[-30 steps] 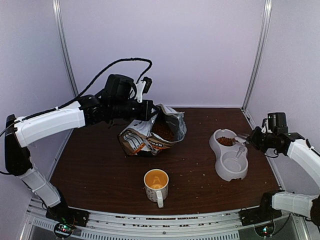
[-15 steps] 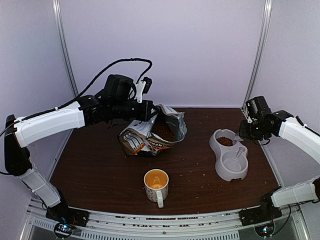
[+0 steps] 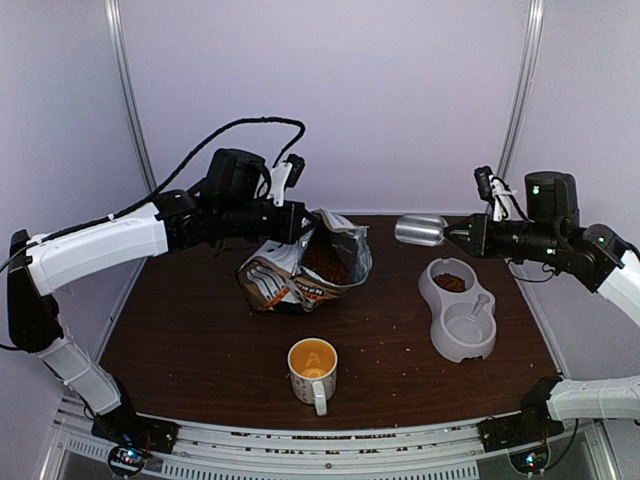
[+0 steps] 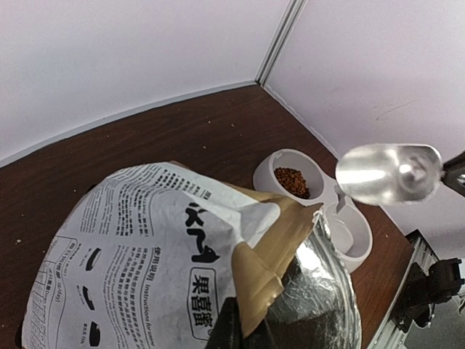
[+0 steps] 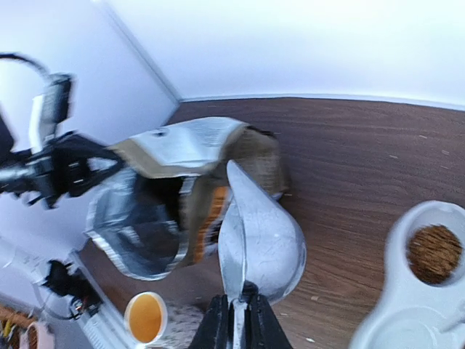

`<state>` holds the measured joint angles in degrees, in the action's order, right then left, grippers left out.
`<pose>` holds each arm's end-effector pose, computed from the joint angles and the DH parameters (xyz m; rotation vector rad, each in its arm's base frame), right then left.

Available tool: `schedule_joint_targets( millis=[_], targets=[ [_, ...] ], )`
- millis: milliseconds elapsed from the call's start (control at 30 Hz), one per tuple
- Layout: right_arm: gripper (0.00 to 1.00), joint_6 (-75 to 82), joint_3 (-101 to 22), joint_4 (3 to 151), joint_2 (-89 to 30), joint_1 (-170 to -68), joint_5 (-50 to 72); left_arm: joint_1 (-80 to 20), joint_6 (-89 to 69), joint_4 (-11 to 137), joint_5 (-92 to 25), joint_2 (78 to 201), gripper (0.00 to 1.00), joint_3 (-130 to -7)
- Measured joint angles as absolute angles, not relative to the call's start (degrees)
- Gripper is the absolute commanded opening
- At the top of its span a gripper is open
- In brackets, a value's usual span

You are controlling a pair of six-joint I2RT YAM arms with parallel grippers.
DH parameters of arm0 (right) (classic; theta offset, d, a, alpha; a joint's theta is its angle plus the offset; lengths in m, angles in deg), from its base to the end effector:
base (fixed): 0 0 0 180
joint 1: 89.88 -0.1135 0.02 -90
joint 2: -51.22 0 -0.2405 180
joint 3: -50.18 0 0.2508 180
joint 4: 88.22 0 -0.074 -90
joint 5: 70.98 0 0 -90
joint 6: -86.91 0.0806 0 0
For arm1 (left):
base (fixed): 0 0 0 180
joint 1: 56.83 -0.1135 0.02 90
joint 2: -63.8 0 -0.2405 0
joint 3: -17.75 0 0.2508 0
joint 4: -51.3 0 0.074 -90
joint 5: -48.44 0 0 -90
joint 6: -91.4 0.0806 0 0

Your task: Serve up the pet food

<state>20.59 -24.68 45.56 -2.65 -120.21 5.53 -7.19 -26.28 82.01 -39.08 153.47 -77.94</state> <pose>0.2065 0.1426 0.3326 -0.2782 2.0809 0.8235 0.2618 -0.3135 0.3158 0.4326 2.0753 -0.8845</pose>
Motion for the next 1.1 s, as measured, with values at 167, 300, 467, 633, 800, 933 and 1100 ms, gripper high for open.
schedule_joint_targets(
  millis=[167,300,467,633,800,933,1100],
  targets=[
    [0.0,21.31,-24.94,54.46,-3.63,-131.77,-5.34,-7.25,-25.45,82.05,-38.73,153.47,0.0,-77.94],
    [0.0,21.23,-26.1,54.22,-7.76,-134.99,-2.1,-7.27,-24.88,82.05,-38.03,153.47,0.0,-77.94],
    [0.0,22.95,-30.58,51.81,-20.22,-140.3,9.85,-7.3,-23.44,81.53,-35.89,153.49,0.0,-77.28],
    [0.0,28.48,-29.86,53.12,-30.69,-143.07,23.49,-6.16,-23.37,79.58,-33.51,155.35,0.0,-77.19],
    [0.0,32.13,-26.73,59.92,-37.42,-143.14,29.74,-3.19,-23.77,74.31,-30.12,161.95,0.0,-78.11],
    [0.0,33.16,-25.57,68.05,-42.78,-142.37,28.3,-2.31,-24.36,71.54,-28.09,165.23,0.0,-78.4],
    [0.0,33.23,-24.37,80.01,-45.95,-139.73,20.26,-3.08,-25.3,69.11,-28.0,166.5,0.0,-78.62]
  ],
)
